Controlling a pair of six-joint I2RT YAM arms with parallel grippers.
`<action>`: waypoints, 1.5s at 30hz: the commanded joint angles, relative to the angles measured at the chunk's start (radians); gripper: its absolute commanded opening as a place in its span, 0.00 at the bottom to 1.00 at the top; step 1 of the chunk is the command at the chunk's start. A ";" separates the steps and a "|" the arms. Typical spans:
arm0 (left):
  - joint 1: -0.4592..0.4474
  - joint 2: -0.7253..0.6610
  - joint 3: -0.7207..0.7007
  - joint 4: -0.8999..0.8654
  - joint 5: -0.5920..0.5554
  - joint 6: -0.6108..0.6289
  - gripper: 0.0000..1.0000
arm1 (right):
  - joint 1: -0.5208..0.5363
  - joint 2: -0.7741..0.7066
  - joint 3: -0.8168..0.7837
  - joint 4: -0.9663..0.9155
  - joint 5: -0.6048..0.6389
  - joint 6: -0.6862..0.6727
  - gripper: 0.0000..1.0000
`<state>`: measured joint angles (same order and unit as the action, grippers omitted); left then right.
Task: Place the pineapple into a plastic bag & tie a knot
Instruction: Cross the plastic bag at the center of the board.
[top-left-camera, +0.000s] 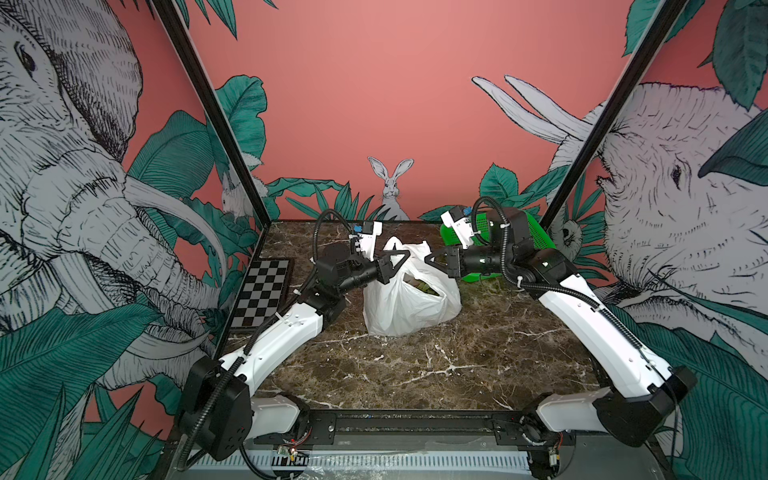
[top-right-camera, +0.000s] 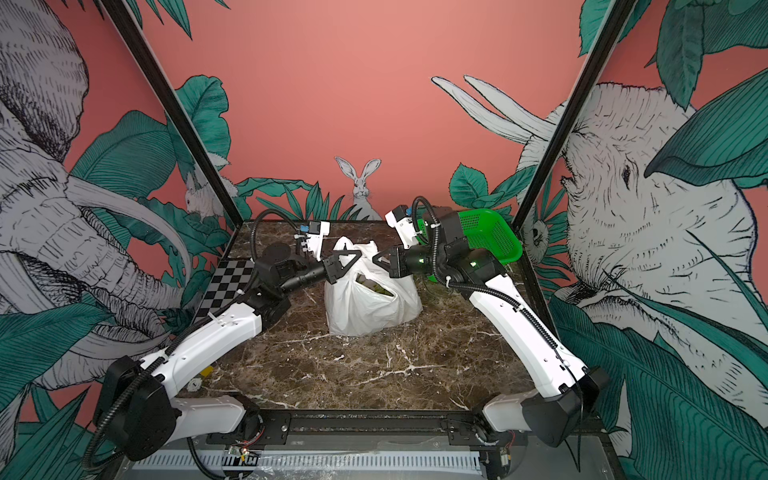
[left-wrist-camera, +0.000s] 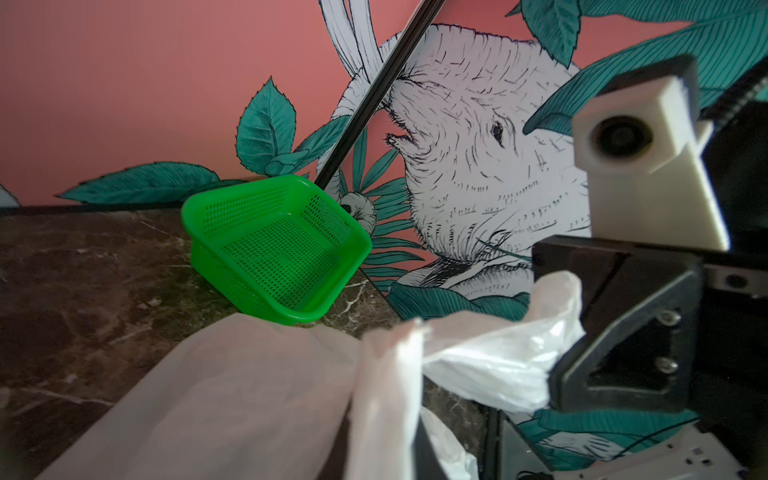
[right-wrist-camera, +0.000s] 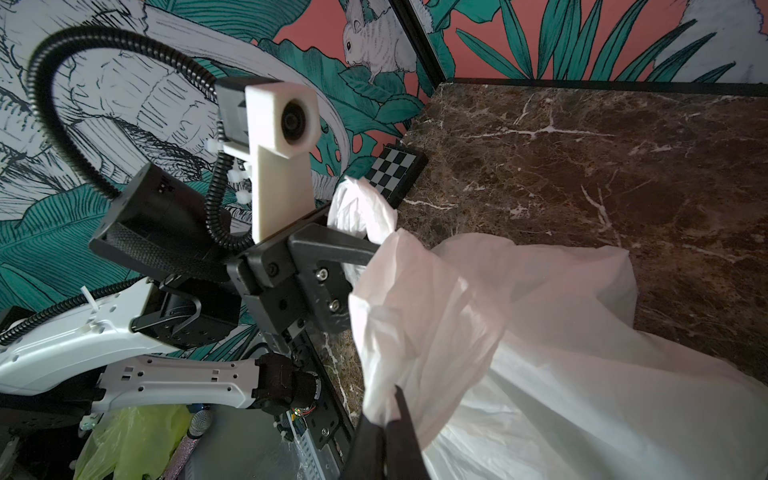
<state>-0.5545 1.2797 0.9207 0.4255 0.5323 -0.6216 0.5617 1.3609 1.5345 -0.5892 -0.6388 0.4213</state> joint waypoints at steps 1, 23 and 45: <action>0.003 0.003 0.025 0.017 -0.036 0.017 0.00 | -0.005 -0.028 0.019 0.019 -0.067 -0.027 0.00; 0.004 0.008 0.078 0.055 -0.049 0.008 0.00 | 0.040 0.109 -0.199 -0.091 0.069 -0.070 0.00; 0.004 0.039 0.074 0.040 0.061 -0.037 0.49 | 0.051 0.139 -0.136 -0.063 0.021 -0.051 0.00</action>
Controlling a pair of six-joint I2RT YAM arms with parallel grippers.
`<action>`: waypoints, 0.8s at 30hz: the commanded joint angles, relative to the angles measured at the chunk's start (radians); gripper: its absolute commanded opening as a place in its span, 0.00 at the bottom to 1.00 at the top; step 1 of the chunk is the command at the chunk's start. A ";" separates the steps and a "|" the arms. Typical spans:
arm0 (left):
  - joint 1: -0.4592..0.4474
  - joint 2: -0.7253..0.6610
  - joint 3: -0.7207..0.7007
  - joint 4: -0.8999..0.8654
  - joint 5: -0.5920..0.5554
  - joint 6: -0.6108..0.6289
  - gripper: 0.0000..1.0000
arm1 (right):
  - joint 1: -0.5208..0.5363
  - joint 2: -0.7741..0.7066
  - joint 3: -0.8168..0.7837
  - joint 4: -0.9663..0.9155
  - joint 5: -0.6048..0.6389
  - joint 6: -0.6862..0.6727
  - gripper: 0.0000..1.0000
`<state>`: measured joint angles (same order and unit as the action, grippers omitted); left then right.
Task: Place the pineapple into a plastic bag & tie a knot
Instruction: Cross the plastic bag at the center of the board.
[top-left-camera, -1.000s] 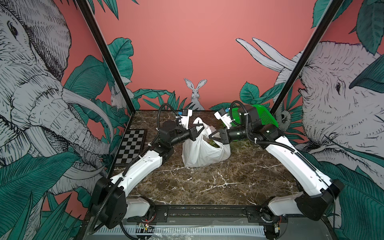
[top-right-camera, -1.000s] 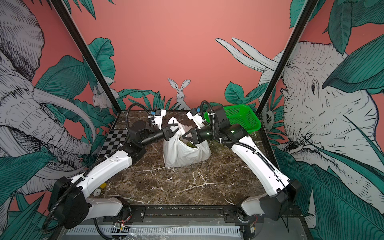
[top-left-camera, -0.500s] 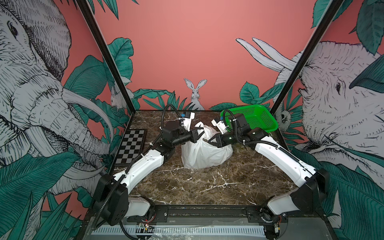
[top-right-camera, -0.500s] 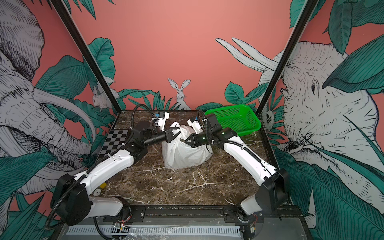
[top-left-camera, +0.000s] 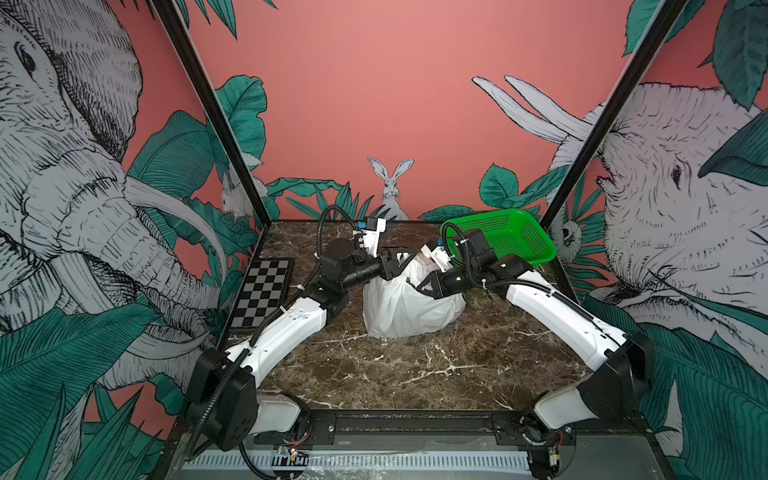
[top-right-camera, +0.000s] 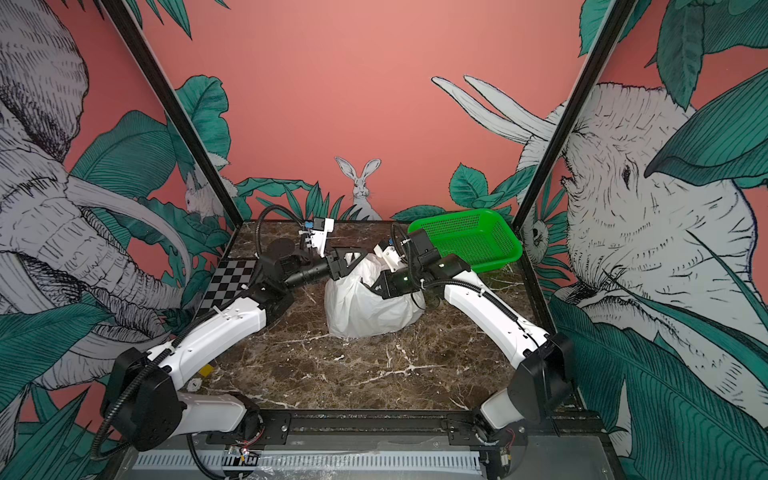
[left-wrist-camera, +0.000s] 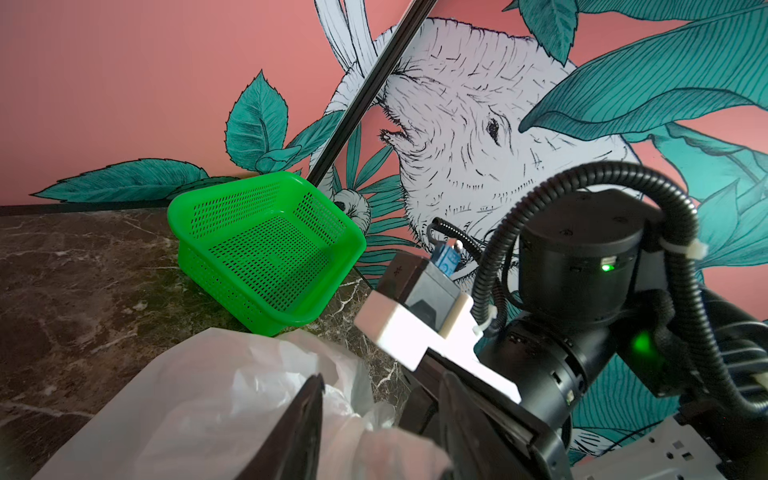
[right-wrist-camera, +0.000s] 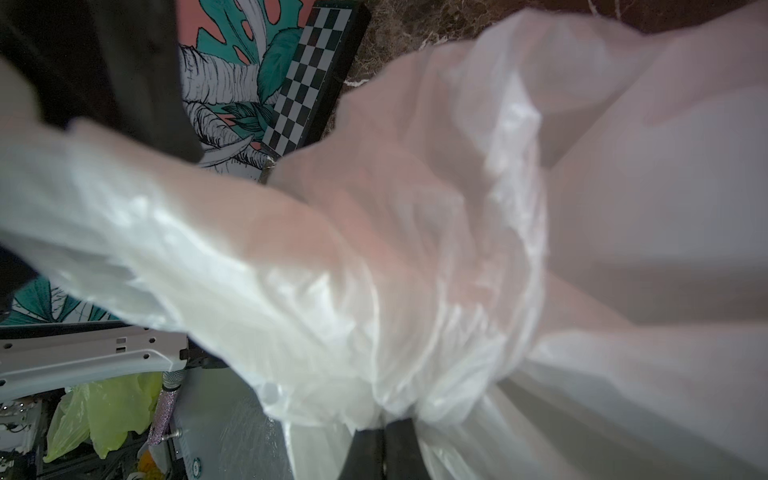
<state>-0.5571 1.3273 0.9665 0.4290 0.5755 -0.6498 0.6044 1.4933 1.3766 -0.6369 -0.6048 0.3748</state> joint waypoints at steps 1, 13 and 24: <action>0.006 -0.004 0.032 0.024 0.054 -0.004 0.49 | 0.010 0.007 0.024 -0.016 -0.013 -0.005 0.00; 0.006 -0.030 0.034 -0.239 0.058 0.167 0.54 | 0.010 0.007 0.027 -0.016 -0.009 -0.008 0.00; 0.004 0.049 0.108 -0.294 0.125 0.191 0.46 | 0.010 0.007 0.023 -0.014 -0.013 -0.008 0.00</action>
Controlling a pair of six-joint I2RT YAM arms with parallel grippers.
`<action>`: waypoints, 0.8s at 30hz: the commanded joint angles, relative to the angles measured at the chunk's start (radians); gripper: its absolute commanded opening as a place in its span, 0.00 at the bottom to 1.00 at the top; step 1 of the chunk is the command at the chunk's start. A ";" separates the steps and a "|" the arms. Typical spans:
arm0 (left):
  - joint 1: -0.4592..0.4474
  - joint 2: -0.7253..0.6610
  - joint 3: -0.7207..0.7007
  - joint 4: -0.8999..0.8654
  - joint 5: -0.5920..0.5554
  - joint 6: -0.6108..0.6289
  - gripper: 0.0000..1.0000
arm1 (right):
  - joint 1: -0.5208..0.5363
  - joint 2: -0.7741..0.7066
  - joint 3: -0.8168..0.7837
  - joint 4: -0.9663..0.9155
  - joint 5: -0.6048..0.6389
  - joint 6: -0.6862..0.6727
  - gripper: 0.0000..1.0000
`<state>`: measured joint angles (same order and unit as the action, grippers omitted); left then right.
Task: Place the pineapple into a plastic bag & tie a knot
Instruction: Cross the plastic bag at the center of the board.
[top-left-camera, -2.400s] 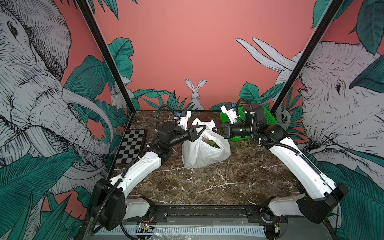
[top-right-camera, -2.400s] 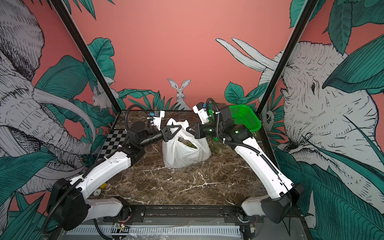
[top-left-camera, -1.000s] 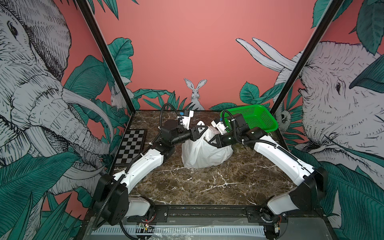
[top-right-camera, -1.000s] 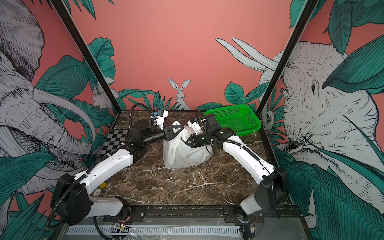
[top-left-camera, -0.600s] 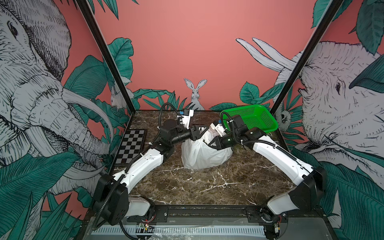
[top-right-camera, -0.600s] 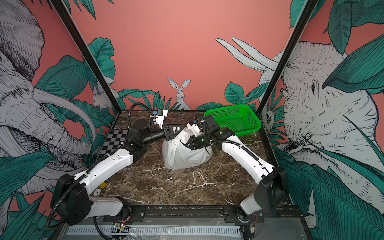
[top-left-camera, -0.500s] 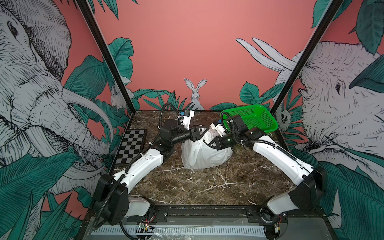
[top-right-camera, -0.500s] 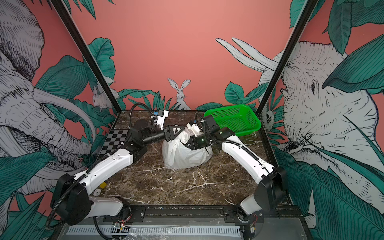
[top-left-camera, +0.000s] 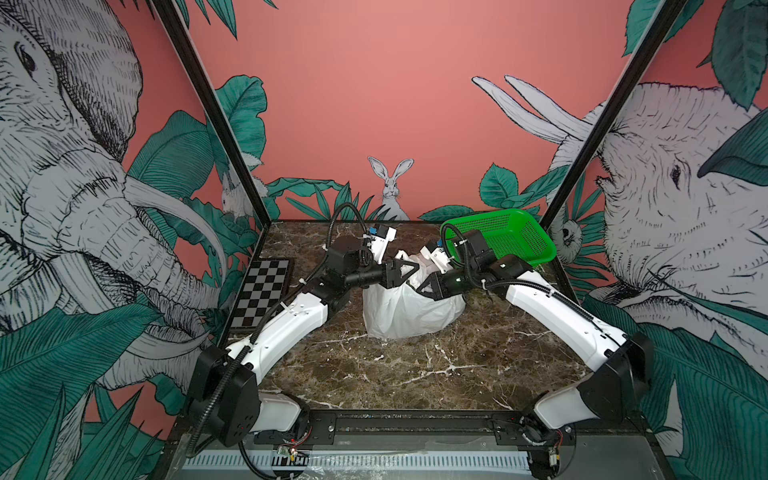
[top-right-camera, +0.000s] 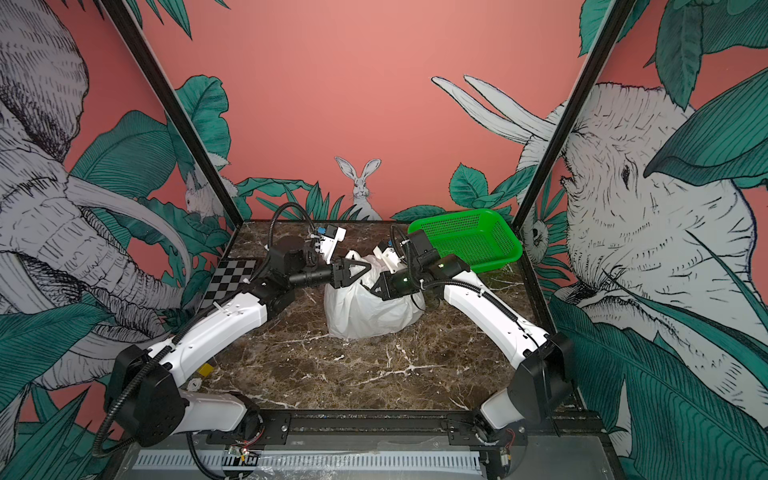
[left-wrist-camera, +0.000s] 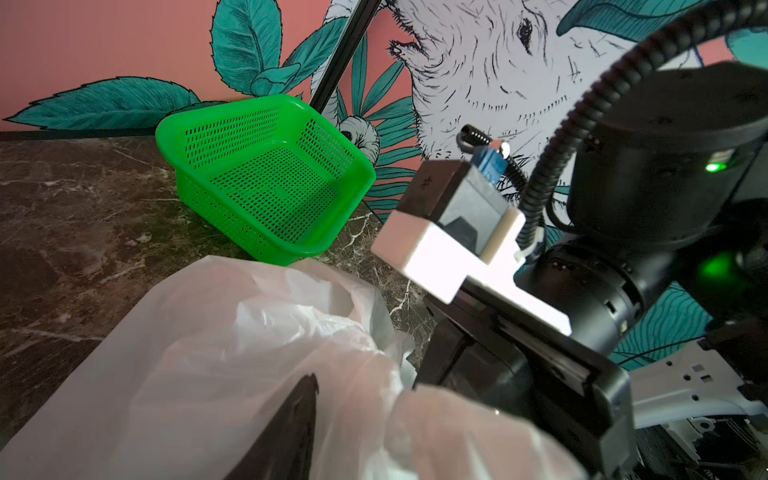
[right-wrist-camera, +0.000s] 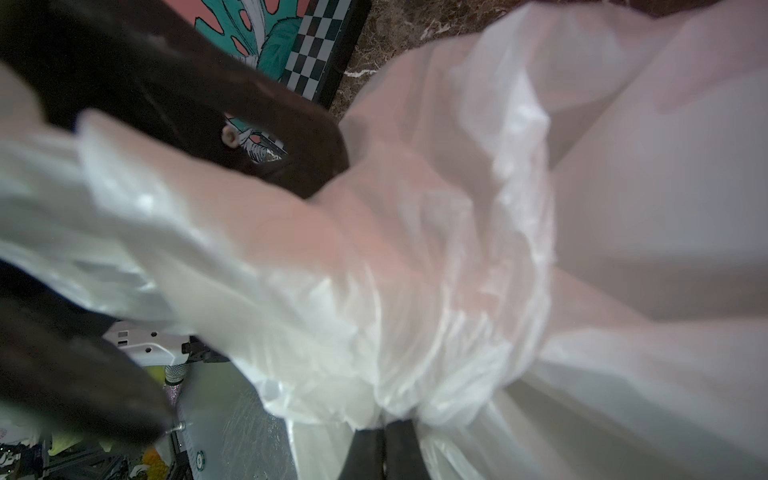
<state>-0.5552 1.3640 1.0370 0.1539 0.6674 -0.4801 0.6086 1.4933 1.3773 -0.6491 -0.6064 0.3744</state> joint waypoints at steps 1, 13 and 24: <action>0.001 0.023 0.050 -0.021 0.041 0.021 0.44 | 0.005 0.004 0.021 -0.002 -0.012 -0.007 0.00; -0.008 0.012 0.101 -0.121 0.020 0.116 0.00 | -0.005 -0.060 0.023 -0.054 0.023 0.022 0.34; -0.059 -0.135 0.047 -0.006 -0.283 0.303 0.00 | -0.044 -0.326 -0.206 0.383 0.060 0.807 0.77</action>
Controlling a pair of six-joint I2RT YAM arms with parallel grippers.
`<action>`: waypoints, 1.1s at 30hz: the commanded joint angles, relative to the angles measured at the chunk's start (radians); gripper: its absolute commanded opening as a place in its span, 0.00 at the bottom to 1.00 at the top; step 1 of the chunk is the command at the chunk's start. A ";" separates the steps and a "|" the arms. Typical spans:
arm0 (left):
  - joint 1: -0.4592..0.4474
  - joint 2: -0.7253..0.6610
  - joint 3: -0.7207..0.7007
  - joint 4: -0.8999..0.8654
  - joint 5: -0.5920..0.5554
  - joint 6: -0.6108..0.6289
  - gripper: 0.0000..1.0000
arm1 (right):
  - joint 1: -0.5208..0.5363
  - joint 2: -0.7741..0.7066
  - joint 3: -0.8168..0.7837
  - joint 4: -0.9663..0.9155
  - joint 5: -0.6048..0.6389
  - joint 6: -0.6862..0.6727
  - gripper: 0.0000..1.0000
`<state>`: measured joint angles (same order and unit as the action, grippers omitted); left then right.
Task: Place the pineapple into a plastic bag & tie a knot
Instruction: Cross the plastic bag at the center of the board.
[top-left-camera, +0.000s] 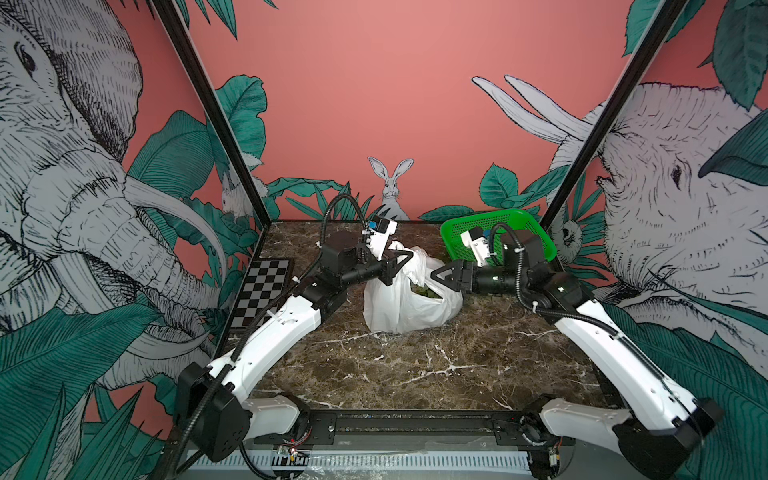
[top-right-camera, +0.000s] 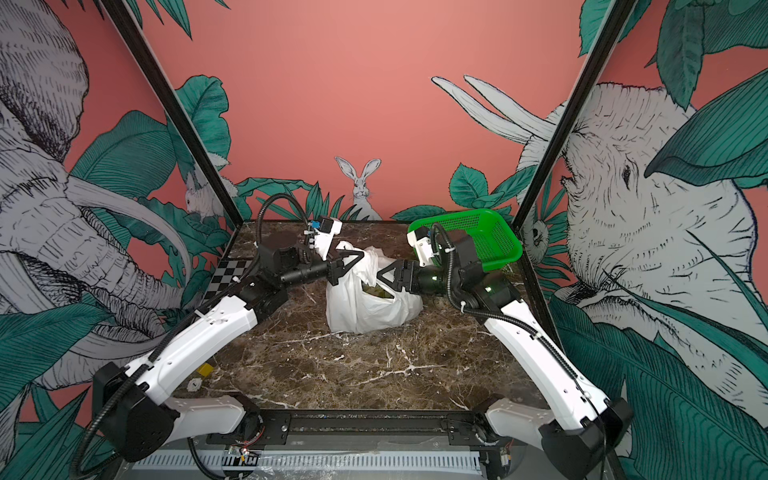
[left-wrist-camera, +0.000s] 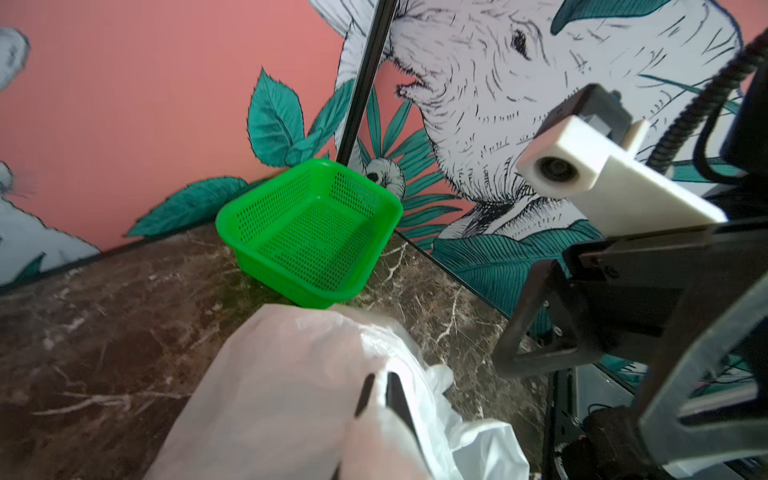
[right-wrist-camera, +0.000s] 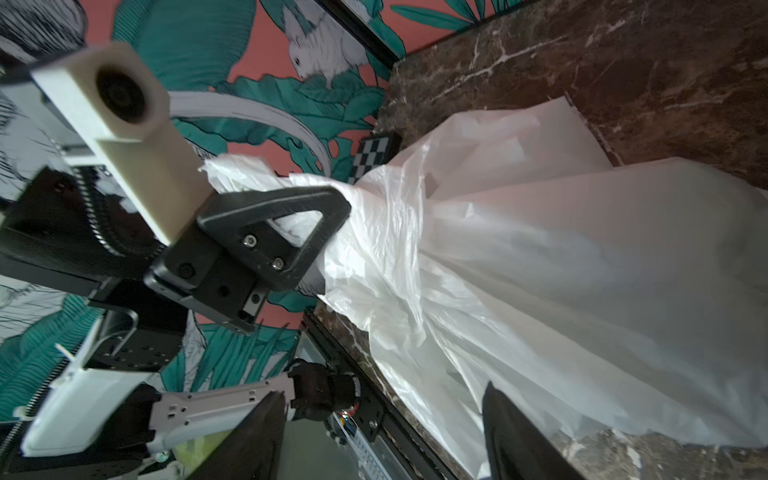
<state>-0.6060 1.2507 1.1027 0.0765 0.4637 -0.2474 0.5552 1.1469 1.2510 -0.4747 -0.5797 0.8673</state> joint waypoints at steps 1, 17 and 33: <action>-0.013 -0.023 -0.024 0.078 -0.088 0.082 0.00 | 0.019 0.024 -0.102 0.280 0.047 0.386 0.78; -0.041 -0.008 -0.032 0.098 -0.117 0.160 0.00 | 0.170 -0.006 -0.111 0.323 0.247 0.628 0.83; -0.042 -0.023 -0.056 0.096 -0.096 0.172 0.00 | 0.187 0.113 -0.070 0.490 0.326 0.720 0.83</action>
<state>-0.6449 1.2556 1.0557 0.1349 0.3550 -0.0956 0.7292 1.2552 1.1660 -0.0860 -0.3302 1.4353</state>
